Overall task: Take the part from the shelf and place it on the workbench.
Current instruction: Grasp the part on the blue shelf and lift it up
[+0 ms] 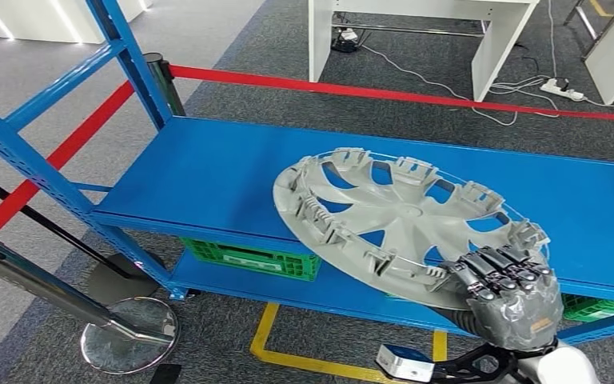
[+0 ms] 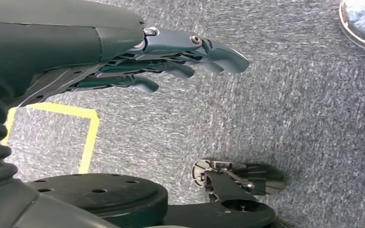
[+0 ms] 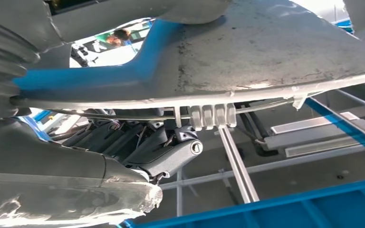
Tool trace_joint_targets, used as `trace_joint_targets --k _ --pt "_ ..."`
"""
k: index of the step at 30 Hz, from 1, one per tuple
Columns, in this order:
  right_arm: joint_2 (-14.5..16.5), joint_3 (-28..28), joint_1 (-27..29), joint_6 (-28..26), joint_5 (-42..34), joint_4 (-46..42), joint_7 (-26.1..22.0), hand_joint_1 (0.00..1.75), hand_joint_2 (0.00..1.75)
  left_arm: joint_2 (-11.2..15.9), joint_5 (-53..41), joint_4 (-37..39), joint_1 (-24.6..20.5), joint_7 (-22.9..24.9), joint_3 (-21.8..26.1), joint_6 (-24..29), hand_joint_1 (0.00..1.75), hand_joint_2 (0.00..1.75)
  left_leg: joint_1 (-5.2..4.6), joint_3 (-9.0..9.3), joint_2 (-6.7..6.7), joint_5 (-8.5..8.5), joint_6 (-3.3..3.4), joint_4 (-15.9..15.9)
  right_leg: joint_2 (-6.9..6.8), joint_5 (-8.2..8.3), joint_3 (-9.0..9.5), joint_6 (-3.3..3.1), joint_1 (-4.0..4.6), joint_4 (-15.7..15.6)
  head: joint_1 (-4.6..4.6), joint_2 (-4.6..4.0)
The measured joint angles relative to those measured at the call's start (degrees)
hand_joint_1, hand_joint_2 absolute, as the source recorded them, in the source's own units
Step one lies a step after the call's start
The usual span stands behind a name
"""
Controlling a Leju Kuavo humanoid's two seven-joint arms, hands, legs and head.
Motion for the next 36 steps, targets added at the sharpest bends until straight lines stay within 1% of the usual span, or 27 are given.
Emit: trace_joint_targets --k 19,36 --pt "2.1 -2.3 0.8 0.0 -1.5 0.0 -1.9 1.75 1.75 0.1 -1.0 0.0 -0.2 -1.1 -1.7 1.0 0.0 1.75 0.0 -0.01 0.0 0.0 0.0 0.0 0.0 -0.01 0.0 0.0 0.0 0.0 0.0 0.0" --pt "2.5 -2.6 0.8 0.0 -1.7 0.0 -2.0 1.75 1.75 0.1 -1.0 0.0 -0.2 -1.1 -1.8 1.0 0.0 1.75 0.0 -0.01 0.0 0.0 0.0 0.0 0.0 -0.01 -0.01 0.01 0.0 0.0 0.0 0.0"
